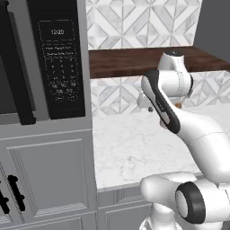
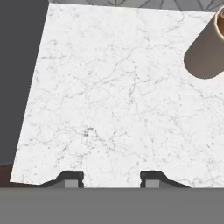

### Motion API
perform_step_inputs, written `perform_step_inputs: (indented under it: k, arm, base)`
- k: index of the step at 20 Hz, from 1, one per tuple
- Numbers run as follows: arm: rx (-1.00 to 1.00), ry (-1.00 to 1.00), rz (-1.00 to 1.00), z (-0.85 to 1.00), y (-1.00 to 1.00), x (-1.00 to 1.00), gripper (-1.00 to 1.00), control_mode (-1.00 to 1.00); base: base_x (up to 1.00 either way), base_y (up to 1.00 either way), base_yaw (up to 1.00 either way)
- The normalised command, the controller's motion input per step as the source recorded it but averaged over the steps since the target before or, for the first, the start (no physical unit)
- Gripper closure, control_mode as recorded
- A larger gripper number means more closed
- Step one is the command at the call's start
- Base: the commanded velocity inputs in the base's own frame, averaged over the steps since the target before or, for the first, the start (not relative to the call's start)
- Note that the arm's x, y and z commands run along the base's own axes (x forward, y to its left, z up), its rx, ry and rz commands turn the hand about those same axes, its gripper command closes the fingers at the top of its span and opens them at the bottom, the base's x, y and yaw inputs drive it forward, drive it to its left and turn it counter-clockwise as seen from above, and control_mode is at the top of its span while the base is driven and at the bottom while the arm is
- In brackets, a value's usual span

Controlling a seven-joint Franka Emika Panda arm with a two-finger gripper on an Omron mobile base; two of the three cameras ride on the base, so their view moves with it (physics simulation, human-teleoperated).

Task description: Navigate to the electric kettle.

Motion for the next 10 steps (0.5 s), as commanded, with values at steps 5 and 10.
perform_step_inputs:
  k: [5,10]
  arm:
    - [0.00,0.00,0.00,-0.07,-0.03,-0.44,-1.00,-1.00]
    - [0.00,0.00,0.00,-0.04,0.00,-0.18,-1.00,1.00]
  base:
    - [0.00,0.00,0.00]
    - [-0.80,0.00,0.02]
